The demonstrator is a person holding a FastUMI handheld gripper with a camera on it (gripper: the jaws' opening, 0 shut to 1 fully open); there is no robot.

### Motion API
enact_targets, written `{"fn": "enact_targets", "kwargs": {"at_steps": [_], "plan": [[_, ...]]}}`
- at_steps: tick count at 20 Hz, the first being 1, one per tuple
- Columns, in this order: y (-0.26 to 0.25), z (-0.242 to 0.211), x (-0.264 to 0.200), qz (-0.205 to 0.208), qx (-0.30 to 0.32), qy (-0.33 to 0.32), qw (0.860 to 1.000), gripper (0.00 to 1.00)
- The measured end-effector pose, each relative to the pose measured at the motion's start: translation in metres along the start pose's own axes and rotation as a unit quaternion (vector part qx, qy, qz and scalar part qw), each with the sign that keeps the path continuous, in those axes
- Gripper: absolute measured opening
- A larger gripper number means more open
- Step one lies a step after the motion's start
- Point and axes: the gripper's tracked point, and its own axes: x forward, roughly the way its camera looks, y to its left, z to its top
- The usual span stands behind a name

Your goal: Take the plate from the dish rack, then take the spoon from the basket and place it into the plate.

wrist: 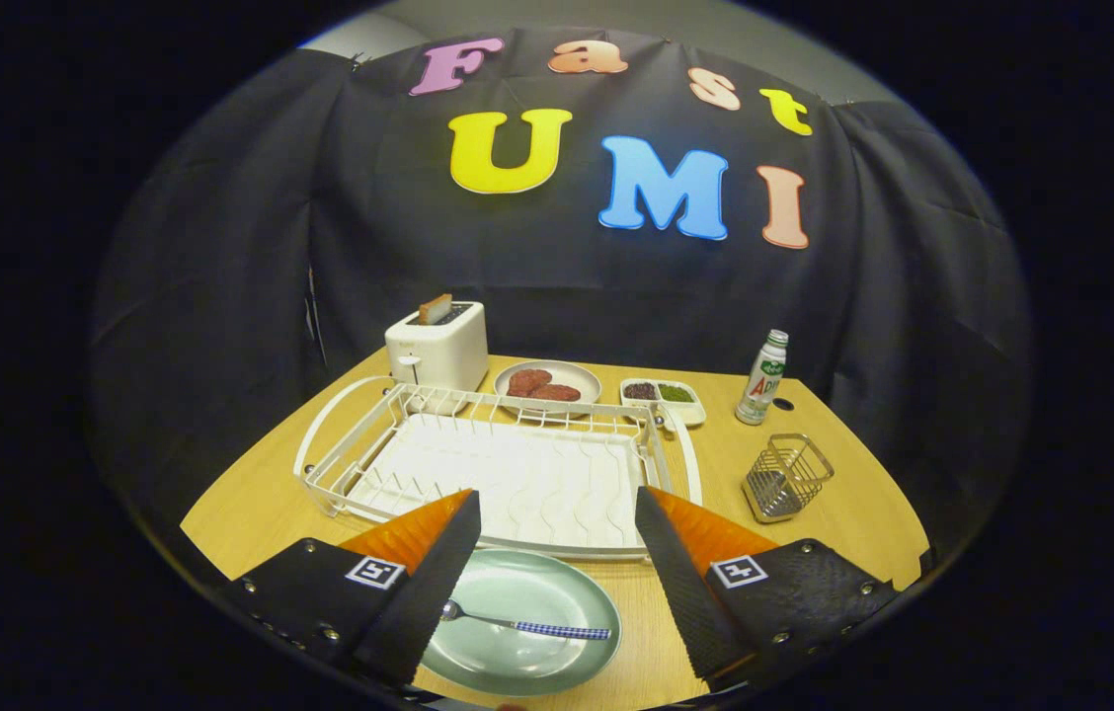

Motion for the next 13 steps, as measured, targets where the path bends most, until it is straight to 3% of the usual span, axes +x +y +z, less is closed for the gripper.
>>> {"fn": "enact_targets", "kwargs": {"at_steps": [7, 13], "plan": [[-0.032, 0.121, -0.015, 0.023, 0.013, -0.097, 0.995, 0.97], [-0.133, 0.199, -0.032, -0.028, 0.023, -0.161, 0.986, 0.96]]}}
